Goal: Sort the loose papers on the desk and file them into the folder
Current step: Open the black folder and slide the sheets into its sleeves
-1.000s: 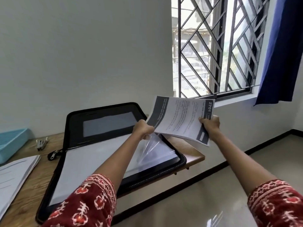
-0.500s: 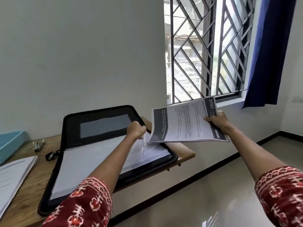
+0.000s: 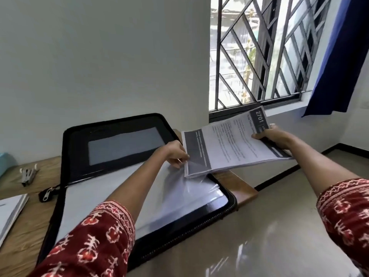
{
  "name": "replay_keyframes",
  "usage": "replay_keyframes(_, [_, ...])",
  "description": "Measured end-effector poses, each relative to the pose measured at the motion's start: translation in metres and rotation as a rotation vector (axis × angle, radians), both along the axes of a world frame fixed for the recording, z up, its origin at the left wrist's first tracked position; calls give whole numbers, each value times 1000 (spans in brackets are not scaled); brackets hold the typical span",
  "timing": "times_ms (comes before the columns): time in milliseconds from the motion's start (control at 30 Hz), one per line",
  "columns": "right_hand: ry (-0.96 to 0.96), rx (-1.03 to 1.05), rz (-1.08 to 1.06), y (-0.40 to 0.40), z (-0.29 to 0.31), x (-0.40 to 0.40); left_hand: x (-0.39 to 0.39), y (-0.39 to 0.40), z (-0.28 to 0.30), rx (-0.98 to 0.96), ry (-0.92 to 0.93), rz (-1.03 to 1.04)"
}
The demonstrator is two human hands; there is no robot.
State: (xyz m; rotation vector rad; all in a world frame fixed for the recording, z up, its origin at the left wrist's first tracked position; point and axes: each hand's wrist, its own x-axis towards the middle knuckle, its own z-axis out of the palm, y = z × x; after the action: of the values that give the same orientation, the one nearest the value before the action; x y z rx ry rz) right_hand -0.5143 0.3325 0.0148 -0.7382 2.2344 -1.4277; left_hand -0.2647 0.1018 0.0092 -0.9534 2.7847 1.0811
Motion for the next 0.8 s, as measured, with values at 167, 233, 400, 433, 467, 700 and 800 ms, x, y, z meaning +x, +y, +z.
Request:
replay_keyframes(167, [-66,117,107,-9,21,2,8,2,-5,-23,95,193])
replay_keyframes(233, [-83,171,151,-7,33,6,15,14,-7,-26,175,334])
replay_keyframes(400, [-152,242,187,3,56,2,28,34,-1,-36,232,467])
replay_keyframes(433, [-165,243,184,4,61,0,28,36,2,-29,251,481])
replay_keyframes(467, [-176,254,195,3,66,-4,28,38,4,-23,267,500])
replay_keyframes(700, [-218,365,286,-15,84,-37,10,46,5,107,150,651])
replay_keyframes(800, [-243,401,333,-27,86,-47,0,43,6,96,53,655])
